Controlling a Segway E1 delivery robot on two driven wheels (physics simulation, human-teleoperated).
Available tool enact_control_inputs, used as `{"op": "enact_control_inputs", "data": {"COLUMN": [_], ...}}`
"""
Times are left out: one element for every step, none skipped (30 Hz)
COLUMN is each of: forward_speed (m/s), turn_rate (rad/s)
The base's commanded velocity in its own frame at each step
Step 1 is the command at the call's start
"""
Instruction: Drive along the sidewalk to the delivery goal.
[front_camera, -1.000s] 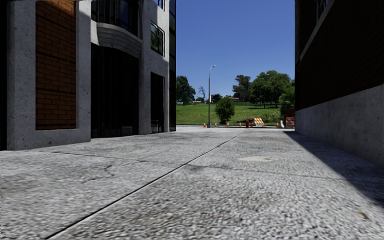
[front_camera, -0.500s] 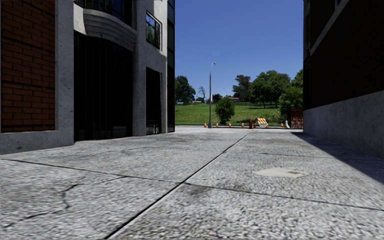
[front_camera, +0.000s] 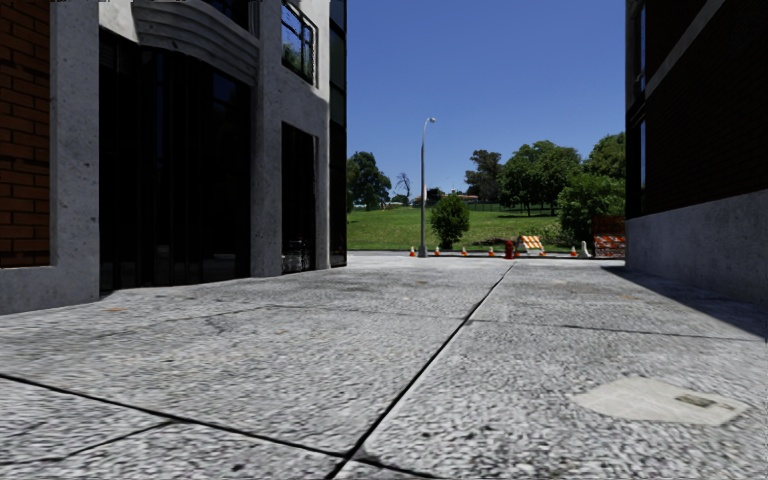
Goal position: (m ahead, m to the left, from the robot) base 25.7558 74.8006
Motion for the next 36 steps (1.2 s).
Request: {"op": "enact_control_inputs", "data": {"forward_speed": [2.00, 2.00, 2.00, 2.00, 2.00, 2.00, 2.00, 2.00, 2.00, 2.00, 2.00, 2.00, 2.00, 2.00, 2.00, 2.00, 2.00, 2.00, 2.00, 2.00, 2.00, 2.00, 2.00, 2.00, 2.00, 2.00, 2.00, 2.00, 2.00, 2.00, 2.00, 2.00, 2.00, 2.00, 2.00, 2.00], "turn_rate": [0.00, 0.00, 0.00, 0.00, 0.00, 0.00, 0.00, 0.00, 0.00, 0.00, 0.00, 0.00, 0.00, 0.00, 0.00, 0.00, 0.00, 0.00, 0.00, 0.00, 0.00, 0.00, 0.00, 0.00, 0.00, 0.00, 0.00, 0.00, 0.00, 0.00, 0.00, 0.00, 0.00, 0.00, 0.00, 0.00]}}
